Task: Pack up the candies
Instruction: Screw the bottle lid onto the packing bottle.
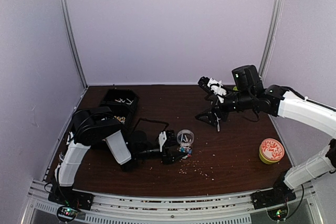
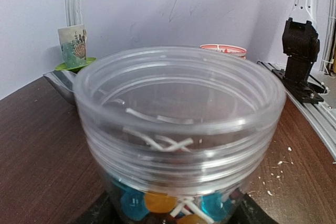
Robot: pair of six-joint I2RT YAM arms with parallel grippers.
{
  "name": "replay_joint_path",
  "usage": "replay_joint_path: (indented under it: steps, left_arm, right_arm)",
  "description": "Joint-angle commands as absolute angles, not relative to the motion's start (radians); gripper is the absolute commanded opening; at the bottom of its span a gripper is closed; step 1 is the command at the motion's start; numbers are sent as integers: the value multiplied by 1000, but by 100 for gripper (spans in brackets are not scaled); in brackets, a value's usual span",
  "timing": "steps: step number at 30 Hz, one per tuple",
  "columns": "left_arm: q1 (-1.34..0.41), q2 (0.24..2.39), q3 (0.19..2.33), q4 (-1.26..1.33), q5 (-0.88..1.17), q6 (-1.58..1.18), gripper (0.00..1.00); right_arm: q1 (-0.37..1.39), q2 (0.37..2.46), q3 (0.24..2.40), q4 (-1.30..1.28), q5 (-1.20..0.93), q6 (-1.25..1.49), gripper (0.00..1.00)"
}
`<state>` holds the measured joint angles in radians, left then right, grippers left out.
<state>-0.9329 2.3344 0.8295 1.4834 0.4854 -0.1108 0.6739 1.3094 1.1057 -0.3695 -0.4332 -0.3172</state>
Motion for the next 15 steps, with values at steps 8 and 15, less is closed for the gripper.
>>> replay_joint_path:
  steps: [8, 15]
  left_arm:
    - [-923, 2373, 841, 1459, 580, -106, 46]
    - [-924, 2379, 845, 1473, 624, -110, 45]
  right_arm:
    - [718, 1323, 1044, -272, -512, -465, 100]
    - [727, 1347, 1054, -284, -544, -521, 100]
